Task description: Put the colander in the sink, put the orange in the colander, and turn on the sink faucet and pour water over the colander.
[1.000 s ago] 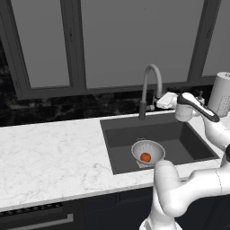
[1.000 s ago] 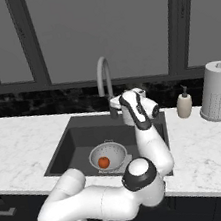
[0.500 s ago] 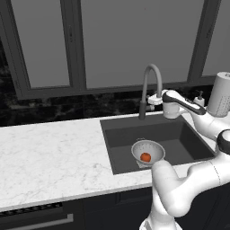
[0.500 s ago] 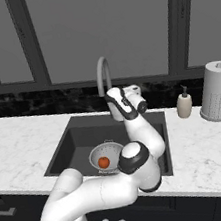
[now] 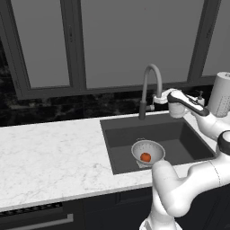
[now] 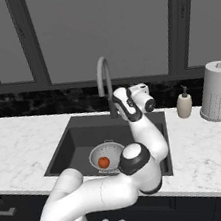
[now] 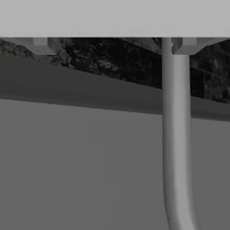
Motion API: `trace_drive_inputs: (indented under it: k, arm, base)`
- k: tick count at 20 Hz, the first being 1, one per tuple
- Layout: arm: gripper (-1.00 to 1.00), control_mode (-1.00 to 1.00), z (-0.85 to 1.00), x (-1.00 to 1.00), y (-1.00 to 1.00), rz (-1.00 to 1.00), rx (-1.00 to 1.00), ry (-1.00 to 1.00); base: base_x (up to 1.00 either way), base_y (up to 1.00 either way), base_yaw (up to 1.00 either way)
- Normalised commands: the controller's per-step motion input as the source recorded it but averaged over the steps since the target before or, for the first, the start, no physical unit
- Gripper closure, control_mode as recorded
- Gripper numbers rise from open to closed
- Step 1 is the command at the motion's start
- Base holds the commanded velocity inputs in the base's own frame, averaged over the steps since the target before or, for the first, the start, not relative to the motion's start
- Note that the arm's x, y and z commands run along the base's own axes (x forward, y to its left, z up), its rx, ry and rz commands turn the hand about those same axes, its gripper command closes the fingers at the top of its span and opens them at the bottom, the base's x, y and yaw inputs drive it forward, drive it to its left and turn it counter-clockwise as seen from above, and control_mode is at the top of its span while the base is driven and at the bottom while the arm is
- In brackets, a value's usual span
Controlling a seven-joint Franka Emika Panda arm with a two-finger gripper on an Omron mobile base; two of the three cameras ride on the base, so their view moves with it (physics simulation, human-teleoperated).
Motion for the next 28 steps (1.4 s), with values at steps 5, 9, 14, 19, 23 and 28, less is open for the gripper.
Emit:
trace_drive_inputs:
  k: [5,9,14,19,23,28]
  arm:
    - [-1.00,-1.00,-0.14,0.09,-0.14,0.00,0.00,0.00]
    - [-1.00,-1.00,-0.35,0.13,0.00,0.00,-0.02,0.03]
    - [-1.00,-1.00,-0.31,0.11,0.00,0.00,0.00,0.03]
    - [-1.00,-1.00,-0.10,0.00,0.00,0.00,0.00,0.01]
    - [-1.00,-1.00,-0.17,0.07,0.00,0.00,0.00,0.05]
    - [-1.00,-1.00,-0.17,0.28,0.00,0.00,0.00,0.08]
  base:
    - [0.00,0.00,0.00]
    - [0.00,0.00,0.00]
    - [0.00,0.00,0.00]
    - [0.00,0.00,0.00]
    - [0.00,0.00,0.00]
    - [0.00,0.00,0.00]
